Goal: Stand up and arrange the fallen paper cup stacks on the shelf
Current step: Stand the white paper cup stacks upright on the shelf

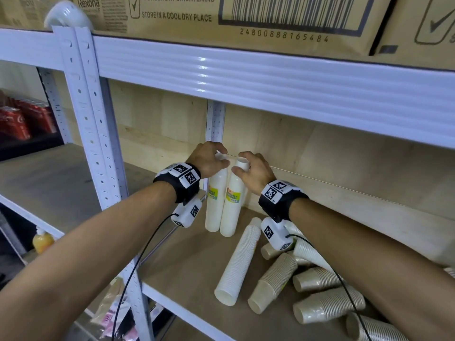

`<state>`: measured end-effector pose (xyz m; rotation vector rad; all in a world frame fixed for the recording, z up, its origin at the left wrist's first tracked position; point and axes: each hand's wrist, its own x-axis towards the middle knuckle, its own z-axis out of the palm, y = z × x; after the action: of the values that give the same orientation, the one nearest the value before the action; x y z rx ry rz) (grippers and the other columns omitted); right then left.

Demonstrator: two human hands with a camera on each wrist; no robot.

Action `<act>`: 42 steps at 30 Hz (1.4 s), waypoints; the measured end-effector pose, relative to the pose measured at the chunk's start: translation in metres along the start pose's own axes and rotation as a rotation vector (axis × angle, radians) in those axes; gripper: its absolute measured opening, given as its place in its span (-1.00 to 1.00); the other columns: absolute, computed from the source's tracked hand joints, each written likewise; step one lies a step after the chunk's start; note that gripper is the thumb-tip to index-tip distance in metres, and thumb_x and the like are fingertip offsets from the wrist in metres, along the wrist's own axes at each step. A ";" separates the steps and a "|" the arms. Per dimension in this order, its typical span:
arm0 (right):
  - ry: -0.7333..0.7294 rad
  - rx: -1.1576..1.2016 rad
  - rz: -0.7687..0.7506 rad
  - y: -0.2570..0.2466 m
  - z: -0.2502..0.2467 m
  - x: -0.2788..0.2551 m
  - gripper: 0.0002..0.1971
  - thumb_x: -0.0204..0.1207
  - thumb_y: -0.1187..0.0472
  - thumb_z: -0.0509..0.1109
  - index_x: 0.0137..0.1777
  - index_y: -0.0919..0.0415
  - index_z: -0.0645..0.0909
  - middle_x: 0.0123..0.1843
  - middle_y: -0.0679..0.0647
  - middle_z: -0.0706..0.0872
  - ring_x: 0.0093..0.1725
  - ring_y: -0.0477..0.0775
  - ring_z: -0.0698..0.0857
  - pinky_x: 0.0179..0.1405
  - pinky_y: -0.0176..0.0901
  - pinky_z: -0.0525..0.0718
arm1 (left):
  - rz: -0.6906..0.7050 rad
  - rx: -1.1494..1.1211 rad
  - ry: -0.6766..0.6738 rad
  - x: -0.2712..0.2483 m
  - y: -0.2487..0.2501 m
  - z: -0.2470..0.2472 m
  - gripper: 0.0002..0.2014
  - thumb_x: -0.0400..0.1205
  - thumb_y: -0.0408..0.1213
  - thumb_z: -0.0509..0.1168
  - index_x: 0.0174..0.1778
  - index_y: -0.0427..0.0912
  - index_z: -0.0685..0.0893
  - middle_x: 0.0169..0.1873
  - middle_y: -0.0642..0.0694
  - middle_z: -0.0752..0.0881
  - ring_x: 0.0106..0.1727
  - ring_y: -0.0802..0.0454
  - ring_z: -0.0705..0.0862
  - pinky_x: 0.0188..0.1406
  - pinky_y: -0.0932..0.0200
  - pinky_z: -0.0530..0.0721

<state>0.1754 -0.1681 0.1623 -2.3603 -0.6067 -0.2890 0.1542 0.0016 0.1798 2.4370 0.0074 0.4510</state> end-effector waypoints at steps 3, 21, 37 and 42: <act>-0.004 -0.023 0.000 0.002 0.001 0.002 -0.53 0.59 0.08 0.37 0.49 0.08 0.47 0.29 0.18 0.53 0.23 0.21 0.64 0.14 -0.19 0.52 | 0.015 0.013 -0.024 0.000 0.000 0.000 -0.70 0.54 -0.20 0.41 0.20 -0.09 0.71 0.18 -0.05 0.72 0.21 -0.05 0.65 0.02 0.24 0.50; -0.024 -0.064 -0.018 0.000 0.005 0.005 -0.53 0.60 0.25 0.28 0.52 0.09 0.43 0.36 0.14 0.53 0.35 0.18 0.56 0.26 -0.20 0.48 | 0.008 -0.027 -0.008 0.000 -0.002 -0.002 -0.77 0.50 -0.19 0.48 0.05 -0.11 0.73 -0.02 -0.08 0.77 0.01 -0.05 0.71 -0.11 0.21 0.57; -0.059 -0.046 -0.019 0.002 0.002 0.006 -0.46 0.62 0.24 0.29 0.61 0.06 0.34 0.50 0.16 0.48 0.46 0.18 0.51 0.31 -0.20 0.44 | -0.010 -0.042 -0.020 -0.001 -0.007 0.002 -0.64 0.49 -0.18 0.50 0.19 -0.10 0.67 0.08 -0.12 0.74 0.02 -0.05 0.68 -0.09 0.21 0.53; -0.094 0.027 0.041 0.002 -0.006 0.002 -0.20 0.57 0.17 0.38 0.72 -0.01 0.01 0.56 0.17 0.44 0.41 0.18 0.57 0.39 0.05 0.57 | -0.017 -0.051 -0.028 -0.006 0.003 -0.004 -0.43 0.54 -0.15 0.48 0.48 -0.05 0.51 0.24 -0.20 0.67 0.22 -0.11 0.64 0.08 0.20 0.52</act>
<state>0.1781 -0.1723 0.1668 -2.3680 -0.6016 -0.1516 0.1470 0.0010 0.1830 2.3914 0.0055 0.4050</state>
